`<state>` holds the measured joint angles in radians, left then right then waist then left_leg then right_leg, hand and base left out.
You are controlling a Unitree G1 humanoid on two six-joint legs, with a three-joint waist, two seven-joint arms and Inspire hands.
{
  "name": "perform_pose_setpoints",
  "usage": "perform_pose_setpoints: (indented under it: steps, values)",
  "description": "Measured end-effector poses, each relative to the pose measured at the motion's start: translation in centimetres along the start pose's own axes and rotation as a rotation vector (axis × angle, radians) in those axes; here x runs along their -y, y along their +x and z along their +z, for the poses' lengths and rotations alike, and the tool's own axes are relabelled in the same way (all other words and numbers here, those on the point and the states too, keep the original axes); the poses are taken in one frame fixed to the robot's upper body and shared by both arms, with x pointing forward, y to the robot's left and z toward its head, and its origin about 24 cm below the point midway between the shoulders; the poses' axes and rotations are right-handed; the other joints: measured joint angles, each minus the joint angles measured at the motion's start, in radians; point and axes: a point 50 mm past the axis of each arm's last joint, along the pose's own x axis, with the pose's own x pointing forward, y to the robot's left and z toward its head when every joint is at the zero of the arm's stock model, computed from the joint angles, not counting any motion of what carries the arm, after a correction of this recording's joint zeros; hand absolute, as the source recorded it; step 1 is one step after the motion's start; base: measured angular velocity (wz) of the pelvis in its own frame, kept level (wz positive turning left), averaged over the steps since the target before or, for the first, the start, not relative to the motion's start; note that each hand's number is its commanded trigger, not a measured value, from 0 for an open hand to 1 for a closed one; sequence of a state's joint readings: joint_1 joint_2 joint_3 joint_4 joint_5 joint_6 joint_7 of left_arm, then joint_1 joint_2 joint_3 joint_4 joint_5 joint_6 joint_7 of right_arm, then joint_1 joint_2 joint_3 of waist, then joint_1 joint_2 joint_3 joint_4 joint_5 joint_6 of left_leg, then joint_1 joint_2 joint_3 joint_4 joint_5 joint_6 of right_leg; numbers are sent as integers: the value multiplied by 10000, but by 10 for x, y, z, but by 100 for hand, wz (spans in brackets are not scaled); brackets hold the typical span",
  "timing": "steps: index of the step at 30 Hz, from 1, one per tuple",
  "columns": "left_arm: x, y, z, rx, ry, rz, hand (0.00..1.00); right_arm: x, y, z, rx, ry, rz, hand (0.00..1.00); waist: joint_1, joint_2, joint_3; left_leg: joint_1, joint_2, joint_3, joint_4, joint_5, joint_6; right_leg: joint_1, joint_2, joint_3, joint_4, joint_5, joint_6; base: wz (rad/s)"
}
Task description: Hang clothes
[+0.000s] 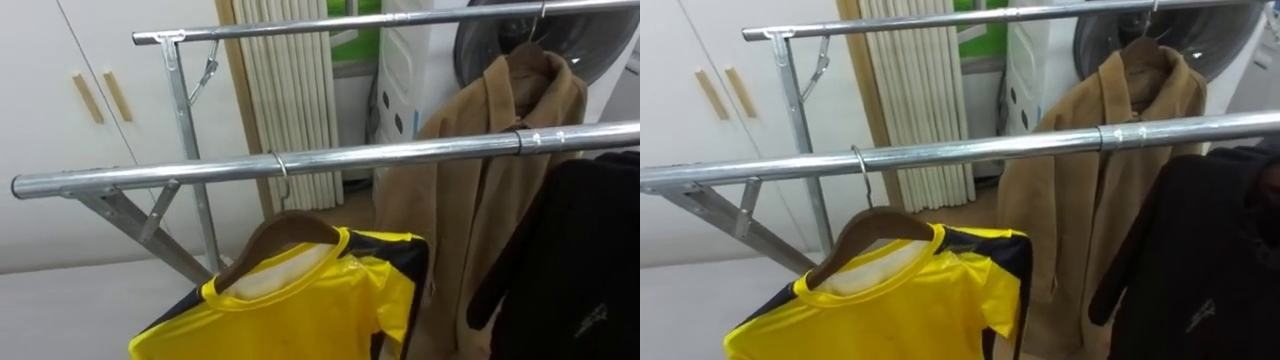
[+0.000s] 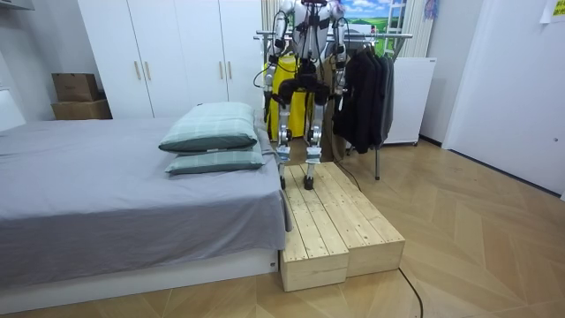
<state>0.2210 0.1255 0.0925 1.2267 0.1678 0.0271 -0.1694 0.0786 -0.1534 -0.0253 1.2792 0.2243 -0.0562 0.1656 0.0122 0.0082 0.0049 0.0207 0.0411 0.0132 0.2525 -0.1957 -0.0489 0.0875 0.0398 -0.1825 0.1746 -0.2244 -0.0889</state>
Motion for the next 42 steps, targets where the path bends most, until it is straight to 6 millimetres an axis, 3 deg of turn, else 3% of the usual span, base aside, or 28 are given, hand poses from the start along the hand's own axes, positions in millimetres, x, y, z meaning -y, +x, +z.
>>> perform_pose_setpoints:
  steps: [4,7,9,10,11,13,15,16,18,19,20,21,22,23,24,26,27,28,29,30,31,33,34,35,36,37,40,42]
  values:
    - [-1,0,6,252,49,51,0,-7,3,13,133,-1128,266,0,86,75,11,-559,-3,-276,431,0,-1,-174,-6,-559,141,-42,-69,41]
    - [2,0,14,657,72,2,0,-12,5,23,187,-2597,440,0,272,165,48,-1063,14,-264,699,19,-17,-291,-12,-1380,177,-115,-187,75]
    - [4,1,22,909,99,-62,0,-18,7,34,339,-3734,611,0,516,232,60,-1527,65,-107,746,184,-189,-424,-24,-2389,141,-122,-200,113]
    - [5,1,26,1049,135,-71,0,-20,8,40,416,-4116,664,0,649,185,70,-1789,202,390,1026,175,-135,-536,-110,-3049,107,-193,-317,110]
    - [5,1,29,1090,136,-86,0,-22,8,43,449,-4298,696,0,695,155,107,-1941,290,783,1456,57,-27,-534,-151,-3432,130,-271,-428,115]
    - [8,2,26,976,60,-292,0,-26,9,53,580,-4508,773,0,808,174,111,-2206,904,2227,3492,-554,150,-439,-160,-4737,151,-469,-486,133]
    - [9,2,21,824,64,-370,0,-25,9,58,646,-4618,709,0,774,150,111,-1868,1323,2898,4790,-693,212,-320,-174,-5738,165,-633,-431,144]
    - [9,2,20,776,52,-383,0,-25,9,59,654,-4565,681,0,767,139,111,-1661,1480,3091,5078,-696,213,-277,-178,-6057,180,-692,-414,171]
    - [7,1,14,481,202,-373,0,-18,8,57,549,-4144,493,0,730,146,108,-664,1817,3732,5392,-763,123,-169,-242,-7310,358,-816,-234,195]
    - [6,2,15,476,246,-362,0,-15,8,56,507,-3872,416,0,750,163,97,-148,1780,3995,5240,-880,-25,-247,-283,-7792,561,-864,-145,171]
    - [5,1,15,451,247,-356,0,-13,7,53,463,-3694,392,0,737,167,93,71,1684,4060,5014,-977,7,-340,-369,-8105,734,-901,-76,166]
    - [4,1,14,376,313,-327,0,-12,7,53,533,-3411,342,0,711,190,76,550,1421,4162,4163,-1125,5,-560,-581,-8526,1201,-963,36,130]
    - [3,1,13,333,379,-297,0,-11,7,52,526,-3305,320,0,713,204,66,800,1271,4202,3629,-1194,46,-673,-663,-8628,1413,-972,53,152]
    - [0,1,13,274,431,-202,0,-9,6,47,460,-3248,291,0,711,253,35,1214,991,4293,2453,-1394,171,-942,-769,-8606,1853,-991,85,142]
    - [-2,1,14,199,516,-84,0,-9,6,46,495,-3200,276,0,626,312,-6,1512,906,4511,1263,-1690,148,-1153,-851,-8541,2257,-991,85,135]
    - [-4,1,12,5,492,48,0,-7,6,41,445,-2981,165,0,485,188,-10,1692,700,4532,223,-1751,97,-1396,-1128,-8265,2737,-988,81,114]
    - [-5,0,11,-73,546,113,0,-3,5,35,334,-2738,-92,0,398,126,-7,1715,669,4455,-21,-1792,-12,-1464,-1287,-7891,2914,-980,67,99]
    - [-5,0,11,-104,608,126,0,-1,4,31,278,-2567,-195,0,349,98,-9,1711,670,4355,-37,-1837,-87,-1504,-1355,-7624,3017,-979,66,82]
    - [-7,0,10,-164,728,175,0,1,3,27,240,-2170,-323,0,280,-11,-16,1703,528,4186,-33,-1858,-11,-1617,-1550,-6975,3276,-938,56,51]
    - [-8,0,10,-216,748,206,0,2,3,22,172,-1801,-368,0,197,-28,42,1707,486,4102,45,-1831,124,-1636,-1612,-6479,3256,-764,103,34]
    - [-8,0,10,-228,766,213,0,3,3,21,165,-1653,-400,0,170,-24,31,1700,489,4065,71,-1819,179,-1676,-1594,-6197,3250,-638,110,15]
    - [-11,0,12,-320,1224,287,0,-2,3,20,245,-1135,-393,0,-244,-33,-41,1508,517,3667,222,-1782,401,-1941,-1621,-4786,3304,-257,322,50]
    - [-12,0,11,-390,1288,313,0,-3,4,20,292,-953,-364,0,-426,-75,-49,1454,507,3430,264,-1760,447,-1937,-1765,-4132,3257,-80,459,71]
    - [-13,-1,10,-396,1275,316,0,-3,4,20,299,-924,-375,0,-489,-88,-41,1418,501,3290,327,-1760,463,-1921,-1801,-3671,3203,20,460,80]
    - [-14,-1,10,-400,1293,339,0,-4,4,20,322,-890,-373,0,-645,-120,-44,1273,489,2878,457,-1745,490,-1830,-1643,-2866,3007,120,546,84]
    - [-14,-1,10,-402,1265,344,0,-4,4,21,335,-865,-446,0,-651,-133,-35,1187,455,2567,486,-1733,512,-1632,-1500,-2536,2640,166,605,81]
    - [-15,-1,13,-244,1239,352,0,-3,4,23,341,-908,-537,0,-568,-61,11,1057,470,2123,503,-1671,553,-1269,-1307,-2638,2004,330,759,52]
    - [-14,-1,12,-300,1239,341,0,-3,4,18,202,-852,-539,0,-582,-59,24,1094,391,1664,364,-1541,592,-1008,-1191,-2076,1633,417,909,54]
